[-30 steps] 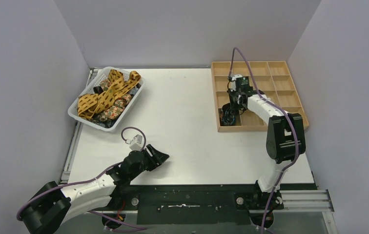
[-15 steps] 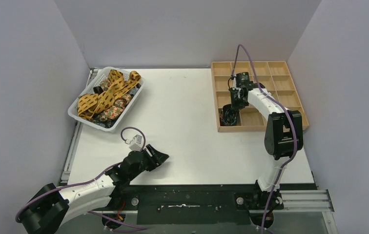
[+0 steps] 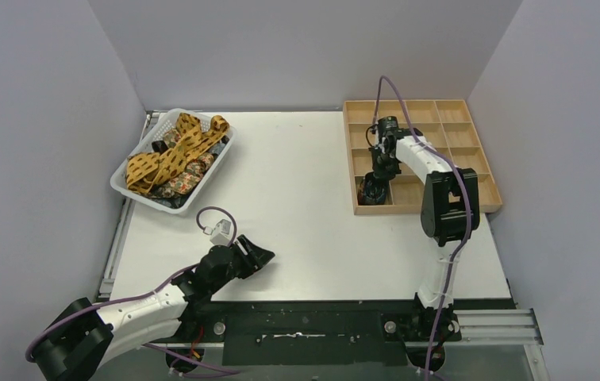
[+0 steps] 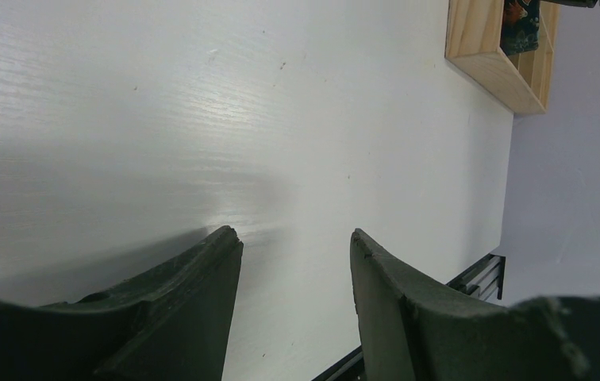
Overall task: Roll the ties
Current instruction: Place the tie in the storage box, then reset both arms
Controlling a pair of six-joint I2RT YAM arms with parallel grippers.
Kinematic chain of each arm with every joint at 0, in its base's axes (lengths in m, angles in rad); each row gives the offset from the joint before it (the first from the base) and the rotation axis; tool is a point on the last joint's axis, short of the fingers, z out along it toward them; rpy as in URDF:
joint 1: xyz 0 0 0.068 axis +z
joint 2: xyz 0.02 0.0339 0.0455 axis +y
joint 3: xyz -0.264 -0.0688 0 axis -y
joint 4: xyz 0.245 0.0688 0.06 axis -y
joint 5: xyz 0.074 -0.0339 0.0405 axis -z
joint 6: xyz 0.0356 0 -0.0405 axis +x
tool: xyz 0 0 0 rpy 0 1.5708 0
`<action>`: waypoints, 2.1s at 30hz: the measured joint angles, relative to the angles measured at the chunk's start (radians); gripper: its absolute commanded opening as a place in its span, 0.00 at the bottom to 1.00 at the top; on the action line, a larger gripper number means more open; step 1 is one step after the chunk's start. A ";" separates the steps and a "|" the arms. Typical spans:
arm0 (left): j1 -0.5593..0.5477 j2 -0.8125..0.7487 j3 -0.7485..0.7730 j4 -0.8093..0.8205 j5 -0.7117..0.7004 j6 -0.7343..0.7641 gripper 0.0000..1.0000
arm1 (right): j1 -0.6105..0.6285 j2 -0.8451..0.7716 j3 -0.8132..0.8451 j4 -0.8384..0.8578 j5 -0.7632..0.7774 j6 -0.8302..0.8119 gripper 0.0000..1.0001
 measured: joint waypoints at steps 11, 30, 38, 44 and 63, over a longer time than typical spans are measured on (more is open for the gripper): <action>0.001 0.016 0.000 0.001 0.003 0.000 0.51 | 0.000 -0.008 0.014 -0.019 0.016 0.019 0.48; 0.008 0.022 0.034 -0.029 0.012 0.024 0.52 | 0.038 -0.373 -0.304 0.192 -0.078 0.134 0.45; 0.014 -0.012 0.050 -0.069 0.011 0.038 0.54 | 0.176 -0.390 -0.422 0.272 -0.081 0.194 0.25; 0.016 -0.026 0.050 -0.092 0.011 0.045 0.54 | 0.173 -0.390 -0.455 0.296 -0.025 0.193 0.12; 0.034 -0.026 0.399 -0.458 -0.048 0.236 0.76 | 0.172 -0.648 -0.395 0.318 -0.020 0.144 0.88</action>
